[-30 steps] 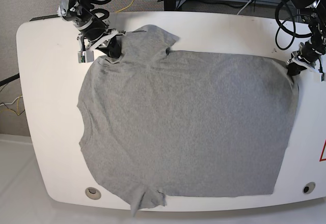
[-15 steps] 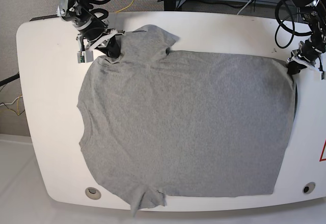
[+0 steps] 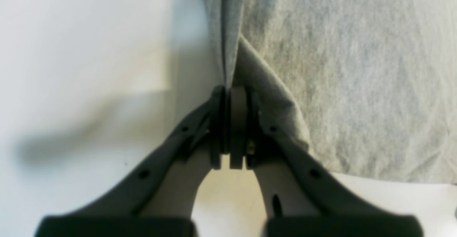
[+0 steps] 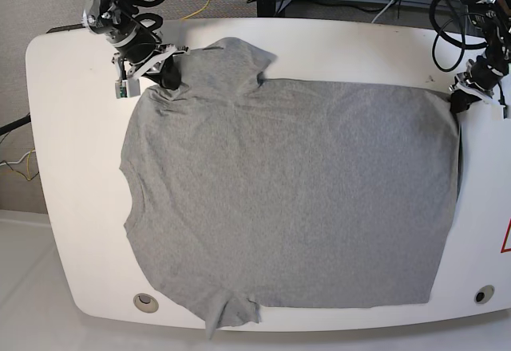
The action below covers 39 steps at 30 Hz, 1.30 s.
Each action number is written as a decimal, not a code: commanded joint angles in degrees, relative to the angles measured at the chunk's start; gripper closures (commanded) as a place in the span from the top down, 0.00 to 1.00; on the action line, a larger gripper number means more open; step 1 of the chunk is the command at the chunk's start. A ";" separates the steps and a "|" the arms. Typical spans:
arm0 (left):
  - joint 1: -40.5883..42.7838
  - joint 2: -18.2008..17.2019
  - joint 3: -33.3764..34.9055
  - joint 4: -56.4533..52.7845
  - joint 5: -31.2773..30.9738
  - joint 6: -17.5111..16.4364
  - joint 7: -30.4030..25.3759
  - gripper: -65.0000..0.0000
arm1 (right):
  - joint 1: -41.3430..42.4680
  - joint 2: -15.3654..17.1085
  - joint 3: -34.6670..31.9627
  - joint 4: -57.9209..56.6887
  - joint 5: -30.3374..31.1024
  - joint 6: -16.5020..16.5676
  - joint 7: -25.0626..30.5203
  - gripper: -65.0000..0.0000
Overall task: Fold the T-shirt properly
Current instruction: 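Drag both held shoulder corners away from the hem to straighten the shirt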
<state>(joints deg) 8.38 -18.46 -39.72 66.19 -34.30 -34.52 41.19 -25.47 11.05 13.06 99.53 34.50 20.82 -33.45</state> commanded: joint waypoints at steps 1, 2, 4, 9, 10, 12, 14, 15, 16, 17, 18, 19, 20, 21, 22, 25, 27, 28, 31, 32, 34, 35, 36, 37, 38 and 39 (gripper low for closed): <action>1.86 0.83 0.38 -0.48 5.25 1.16 6.24 0.04 | 0.02 0.51 1.23 -0.67 0.53 0.24 1.06 0.00; 2.21 0.92 0.38 -0.48 5.25 1.16 6.15 0.04 | 0.02 0.42 2.37 -1.28 0.53 0.24 1.06 0.00; 2.83 1.10 0.56 -0.48 5.25 1.16 6.15 0.04 | 0.02 0.16 3.60 -2.08 0.53 0.24 1.06 0.00; 3.62 3.29 3.55 -0.48 5.25 1.16 6.06 0.04 | 0.02 0.42 4.83 -3.57 0.53 0.59 1.06 0.00; 4.15 3.29 4.16 -0.48 5.25 1.16 5.98 0.04 | 0.02 0.51 4.83 -3.57 0.53 0.59 1.06 0.00; 4.67 3.38 4.87 -0.48 5.25 1.16 5.80 0.04 | 0.02 0.51 5.18 -3.57 0.53 0.59 1.06 0.00; 4.94 3.82 5.83 -0.48 5.16 1.16 5.27 0.04 | 0.02 0.51 6.15 -3.57 0.53 0.59 1.06 0.00; 4.94 4.44 6.36 -0.48 5.16 1.16 4.92 0.04 | 0.02 0.51 6.68 -3.57 0.53 0.59 1.06 0.00; 5.11 4.79 6.80 -0.48 5.25 1.16 4.66 0.04 | 0.02 0.51 7.12 -3.57 0.53 0.59 1.06 0.00; 5.38 4.96 7.15 -0.48 5.25 1.16 4.39 0.04 | -0.15 0.51 7.47 -3.57 0.53 0.59 1.06 0.00; 5.73 5.05 7.59 -0.48 5.25 1.16 4.04 0.04 | -0.42 0.51 7.91 -3.66 0.53 0.68 1.06 0.00; 5.99 5.05 7.94 -0.48 5.25 1.16 3.87 0.04 | -0.59 0.51 8.35 -3.66 0.53 0.68 1.06 0.00; 6.17 5.05 8.30 -0.48 5.25 1.16 3.60 0.04 | -0.68 0.51 8.70 -3.66 0.53 0.68 1.06 0.00; 6.43 5.14 8.91 -0.48 5.25 1.16 3.43 0.04 | -0.68 0.51 9.05 -3.66 0.53 0.68 1.06 0.00; 6.52 5.14 9.18 -0.48 5.25 1.16 3.25 0.04 | -0.77 0.51 9.31 -3.66 0.53 0.68 1.06 0.00; 7.13 5.14 9.97 -0.48 5.25 1.16 3.07 0.04 | -0.77 0.60 9.67 -3.75 0.53 0.76 1.06 0.00; 7.22 5.14 10.05 -0.48 5.25 1.16 3.07 0.04 | -0.86 1.39 10.19 -3.75 0.53 0.76 1.06 0.00; 7.22 5.14 10.05 -0.48 5.25 1.16 3.07 0.04 | -1.03 1.65 10.54 -3.75 0.53 0.76 1.06 0.00; 8.01 5.14 10.05 -0.48 5.25 1.16 3.07 0.04 | -1.65 1.92 11.25 -3.75 0.53 0.76 1.06 0.00; 8.10 5.14 10.05 -0.48 5.25 1.16 3.07 0.04 | -1.73 2.01 11.51 -3.75 0.53 0.76 1.06 0.00; 8.45 5.14 10.05 -0.48 5.25 1.16 3.07 0.04 | -1.82 2.01 11.95 -3.75 0.53 0.76 1.06 0.00; 8.54 5.05 10.05 -0.48 5.25 1.16 3.07 0.04 | -1.91 2.01 12.04 -3.75 0.53 0.76 1.06 0.00; 8.63 5.05 10.05 -0.48 5.25 1.16 3.07 0.04 | -1.91 2.01 12.22 -3.75 0.53 0.76 1.06 0.00; 8.98 4.96 10.05 -0.48 5.25 1.16 3.07 0.04 | -2.00 2.01 12.30 -3.75 0.53 0.76 1.06 0.00; 9.33 4.88 10.05 -0.48 5.25 1.16 3.07 0.04 | -2.00 2.01 12.30 -3.75 0.53 0.76 1.06 0.00; 9.86 4.79 10.05 -0.48 5.25 1.16 3.07 0.04 | -2.17 2.01 12.30 -3.75 0.53 0.76 1.06 0.00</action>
<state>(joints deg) 14.85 -14.00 -30.59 67.53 -41.23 -37.87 31.64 -27.35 12.38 24.99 95.13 34.89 21.47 -32.82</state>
